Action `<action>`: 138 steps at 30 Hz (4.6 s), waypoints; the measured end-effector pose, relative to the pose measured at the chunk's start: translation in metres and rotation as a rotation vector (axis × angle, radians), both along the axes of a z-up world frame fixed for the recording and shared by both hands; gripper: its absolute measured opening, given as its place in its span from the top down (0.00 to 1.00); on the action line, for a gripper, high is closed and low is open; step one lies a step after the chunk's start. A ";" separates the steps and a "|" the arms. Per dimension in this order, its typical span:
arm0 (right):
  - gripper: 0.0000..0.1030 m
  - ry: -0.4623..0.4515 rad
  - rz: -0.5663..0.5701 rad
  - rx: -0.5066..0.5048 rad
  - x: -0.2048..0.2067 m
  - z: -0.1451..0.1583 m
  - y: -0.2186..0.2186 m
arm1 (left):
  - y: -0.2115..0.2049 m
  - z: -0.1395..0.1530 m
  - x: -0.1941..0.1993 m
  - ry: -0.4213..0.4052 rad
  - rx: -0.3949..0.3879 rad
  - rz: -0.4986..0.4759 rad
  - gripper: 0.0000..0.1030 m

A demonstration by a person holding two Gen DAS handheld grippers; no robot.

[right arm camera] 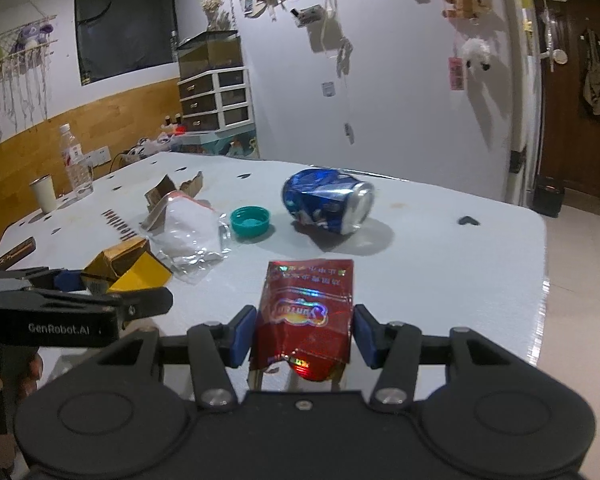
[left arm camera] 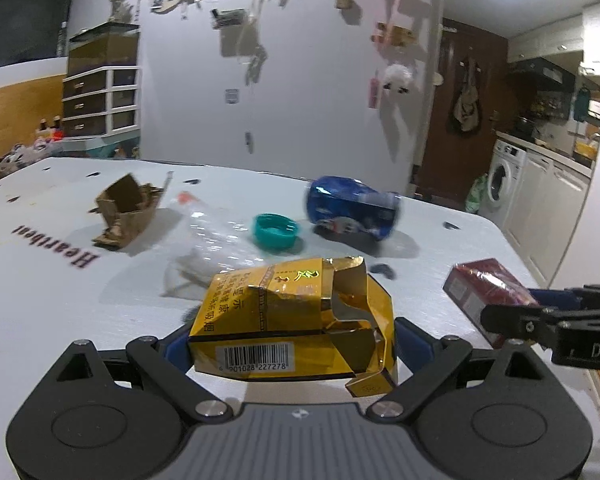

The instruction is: Collect trash

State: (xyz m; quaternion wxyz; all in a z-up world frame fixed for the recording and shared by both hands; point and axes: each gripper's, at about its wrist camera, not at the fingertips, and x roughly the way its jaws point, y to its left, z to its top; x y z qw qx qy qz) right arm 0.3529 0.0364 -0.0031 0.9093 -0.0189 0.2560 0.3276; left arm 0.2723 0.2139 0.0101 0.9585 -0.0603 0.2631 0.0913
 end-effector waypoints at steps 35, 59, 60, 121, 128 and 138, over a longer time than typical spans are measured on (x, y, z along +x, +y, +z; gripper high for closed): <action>0.49 -0.026 -0.351 0.041 -0.072 -0.006 -0.260 | -0.220 -0.001 -0.005 -0.006 -0.019 -0.270 0.06; 0.48 0.153 -0.504 0.040 -0.064 -0.092 -0.375 | -0.359 -0.099 0.040 0.195 -0.026 -0.406 0.06; 0.48 0.171 -0.511 0.038 -0.058 -0.099 -0.377 | -0.363 -0.109 0.045 0.213 -0.029 -0.410 0.06; 0.04 0.721 -0.483 -0.049 0.155 -0.433 -0.319 | -0.351 -0.457 0.184 0.774 -0.208 -0.315 0.06; 0.00 0.740 -0.503 -0.090 0.155 -0.440 -0.334 | -0.339 -0.460 0.190 0.746 -0.227 -0.285 0.03; 0.00 0.800 -0.467 -0.114 0.150 -0.447 -0.340 | -0.332 -0.456 0.196 0.850 -0.200 -0.264 0.00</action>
